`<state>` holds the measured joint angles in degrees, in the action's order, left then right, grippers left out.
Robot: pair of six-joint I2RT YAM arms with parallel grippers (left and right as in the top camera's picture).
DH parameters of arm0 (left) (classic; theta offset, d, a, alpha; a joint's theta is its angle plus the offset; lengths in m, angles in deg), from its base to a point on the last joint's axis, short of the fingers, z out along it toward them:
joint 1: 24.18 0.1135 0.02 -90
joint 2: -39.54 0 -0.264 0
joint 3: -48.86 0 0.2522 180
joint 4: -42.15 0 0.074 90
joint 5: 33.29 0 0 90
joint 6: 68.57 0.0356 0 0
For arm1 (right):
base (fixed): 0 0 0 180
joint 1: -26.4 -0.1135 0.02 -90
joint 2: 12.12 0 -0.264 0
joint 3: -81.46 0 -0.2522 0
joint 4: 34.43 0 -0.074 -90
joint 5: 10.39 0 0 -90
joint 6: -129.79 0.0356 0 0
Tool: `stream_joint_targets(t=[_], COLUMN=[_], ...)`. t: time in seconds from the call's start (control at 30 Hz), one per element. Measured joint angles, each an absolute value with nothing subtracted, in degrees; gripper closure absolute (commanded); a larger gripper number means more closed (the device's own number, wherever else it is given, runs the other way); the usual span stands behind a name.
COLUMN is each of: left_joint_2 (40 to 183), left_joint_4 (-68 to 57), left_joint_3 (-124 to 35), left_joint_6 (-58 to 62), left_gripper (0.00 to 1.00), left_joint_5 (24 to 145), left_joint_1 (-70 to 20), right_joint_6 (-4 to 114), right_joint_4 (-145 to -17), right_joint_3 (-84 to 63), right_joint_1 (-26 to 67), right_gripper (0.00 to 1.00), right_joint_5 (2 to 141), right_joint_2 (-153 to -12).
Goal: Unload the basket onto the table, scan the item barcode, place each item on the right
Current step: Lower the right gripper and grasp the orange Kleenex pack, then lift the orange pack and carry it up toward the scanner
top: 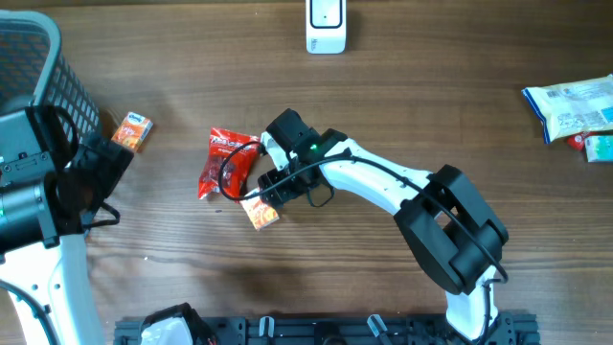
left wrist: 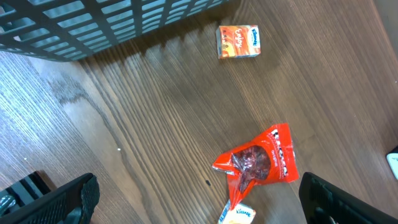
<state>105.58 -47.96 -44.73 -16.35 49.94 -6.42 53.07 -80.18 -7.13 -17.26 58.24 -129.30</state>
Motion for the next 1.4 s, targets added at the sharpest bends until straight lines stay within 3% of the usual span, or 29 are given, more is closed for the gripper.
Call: stream_joint_targets(t=[0.3,0.5,0.53,0.77,0.9,1.0,1.4], left_joint_2=[105.6,105.6,105.6,105.6,105.6,105.6,105.6], left_joint_4=[-48.0,-48.0,-48.0,-48.0,-48.0,-48.0,-48.0], left_joint_3=[-44.7,-44.7,-44.7,-44.7,-44.7,-44.7,-44.7], left_joint_6=[-16.3,-16.3,-16.3,-16.3,-16.3,-16.3,-16.3], left_gripper=[0.0,0.0,0.0,0.0,0.0,0.0,0.0], left_joint_5=[49.9,49.9,49.9,49.9,49.9,49.9,49.9], left_joint_1=[-6.4,-6.4,-6.4,-6.4,-6.4,-6.4,-6.4], right_joint_6=[53.0,53.6,54.0,56.2,58.5,59.6,60.2], right_joint_4=[-80.1,-80.7,-80.7,-80.5,-80.5,-80.3,-79.7], right_joint_3=[-7.1,-7.1,-7.1,-7.1,-7.1,-7.1,-7.1], right_joint_1=[-17.3,-17.3,-17.3,-17.2,-17.2,-17.2,-12.8], right_gripper=[0.42,0.57,0.63,0.64,0.77,0.96,0.96], right_joint_5=[51.5,50.0,50.0,48.3,48.0,47.5,39.4], right_joint_2=[-130.2,-130.6,-131.1,-132.6,-132.8,-132.8,-133.0])
